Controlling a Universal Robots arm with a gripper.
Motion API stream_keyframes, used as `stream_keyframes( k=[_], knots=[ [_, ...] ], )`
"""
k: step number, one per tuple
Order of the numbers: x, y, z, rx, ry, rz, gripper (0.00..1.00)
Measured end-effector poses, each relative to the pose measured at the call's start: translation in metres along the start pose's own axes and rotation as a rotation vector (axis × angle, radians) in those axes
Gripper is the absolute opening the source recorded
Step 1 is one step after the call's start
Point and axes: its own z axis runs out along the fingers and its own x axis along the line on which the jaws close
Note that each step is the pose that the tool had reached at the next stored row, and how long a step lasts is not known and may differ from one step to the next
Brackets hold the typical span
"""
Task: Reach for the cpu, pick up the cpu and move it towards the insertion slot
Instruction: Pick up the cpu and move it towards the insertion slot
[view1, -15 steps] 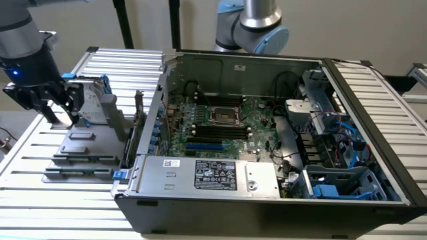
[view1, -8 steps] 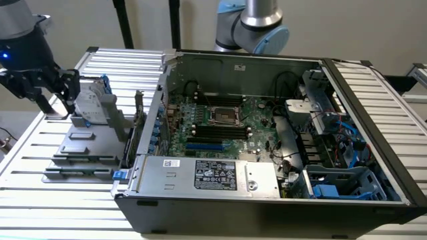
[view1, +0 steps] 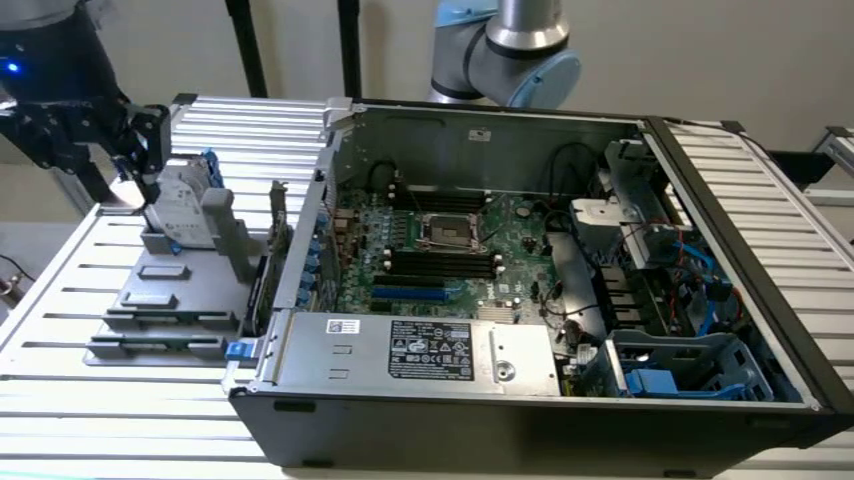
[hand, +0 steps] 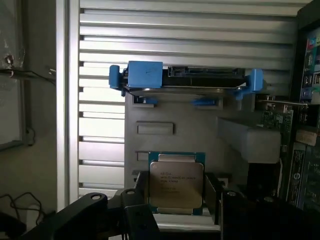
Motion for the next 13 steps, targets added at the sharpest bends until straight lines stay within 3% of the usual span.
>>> stream_keyframes(
  k=[9, 13],
  knots=[
    [-0.04, -0.0033, -0.0389, -0.0175, -0.0007, -0.001, 0.54],
    [-0.058, -0.0043, -0.0483, -0.0215, -0.0002, -0.002, 0.54]
  ],
)
